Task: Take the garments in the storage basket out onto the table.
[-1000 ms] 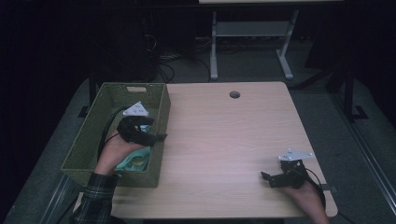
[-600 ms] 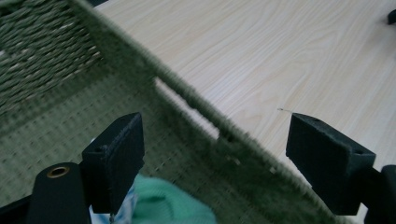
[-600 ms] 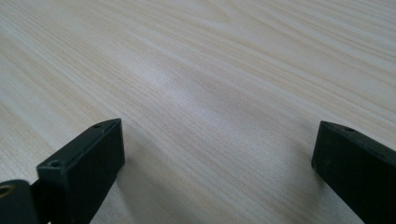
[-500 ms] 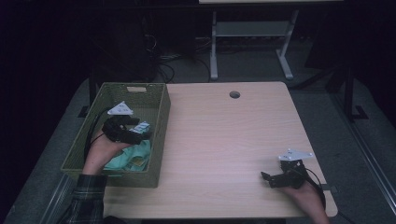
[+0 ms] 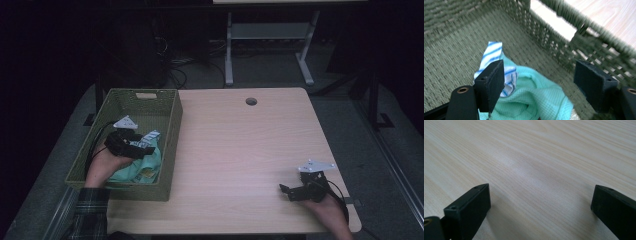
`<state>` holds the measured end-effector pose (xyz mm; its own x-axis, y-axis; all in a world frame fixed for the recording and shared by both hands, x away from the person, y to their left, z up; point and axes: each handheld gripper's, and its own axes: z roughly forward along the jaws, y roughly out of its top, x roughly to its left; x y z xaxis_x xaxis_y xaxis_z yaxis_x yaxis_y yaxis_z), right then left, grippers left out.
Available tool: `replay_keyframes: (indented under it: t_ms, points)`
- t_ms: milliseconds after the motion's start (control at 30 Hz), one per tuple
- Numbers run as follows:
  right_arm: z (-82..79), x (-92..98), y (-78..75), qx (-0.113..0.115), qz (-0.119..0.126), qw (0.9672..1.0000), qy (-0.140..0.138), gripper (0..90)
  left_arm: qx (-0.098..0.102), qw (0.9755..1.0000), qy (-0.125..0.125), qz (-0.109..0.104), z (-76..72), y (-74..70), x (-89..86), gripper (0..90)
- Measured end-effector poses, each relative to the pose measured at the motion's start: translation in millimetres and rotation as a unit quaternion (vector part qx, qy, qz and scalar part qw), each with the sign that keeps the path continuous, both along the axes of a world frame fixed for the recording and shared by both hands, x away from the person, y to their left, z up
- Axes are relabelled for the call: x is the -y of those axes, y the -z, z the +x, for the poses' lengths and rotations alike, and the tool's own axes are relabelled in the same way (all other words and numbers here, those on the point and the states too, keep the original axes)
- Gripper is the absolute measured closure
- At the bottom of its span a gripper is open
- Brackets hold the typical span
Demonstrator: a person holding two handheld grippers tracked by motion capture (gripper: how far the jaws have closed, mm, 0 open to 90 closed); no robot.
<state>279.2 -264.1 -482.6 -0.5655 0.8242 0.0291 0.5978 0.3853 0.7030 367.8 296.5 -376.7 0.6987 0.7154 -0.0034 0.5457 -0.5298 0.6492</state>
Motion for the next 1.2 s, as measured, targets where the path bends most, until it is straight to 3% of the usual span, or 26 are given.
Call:
replay_keyframes:
  t_ms: [167,467,767,1033,1200]
  points:
    - [0.0,0.0,0.0,0.0,0.0,1.0,0.0,2.1,-0.017,0.9996,0.007,0.021,2.0,9.3,-1.0,24.1]
    - [0.0,0.0,0.0,0.0,0.0,1.0,0.0,2.1,-0.051,0.9978,0.015,0.04,3.8,22.1,-2.2,24.0]
    - [0.0,0.0,0.0,0.0,0.0,1.0,0.0,2.1,-0.088,0.9954,0.011,0.038,7.2,33.6,-2.5,24.4]
    - [0.0,0.0,0.0,0.0,0.0,1.0,0.0,2.1,-0.109,0.9927,0.012,0.049,9.7,38.4,-3.6,32.1]
    - [0.0,0.0,0.0,0.0,0.0,1.0,0.0,2.1,-0.122,0.9915,0.013,0.045,9.6,40.0,-3.1,46.3]
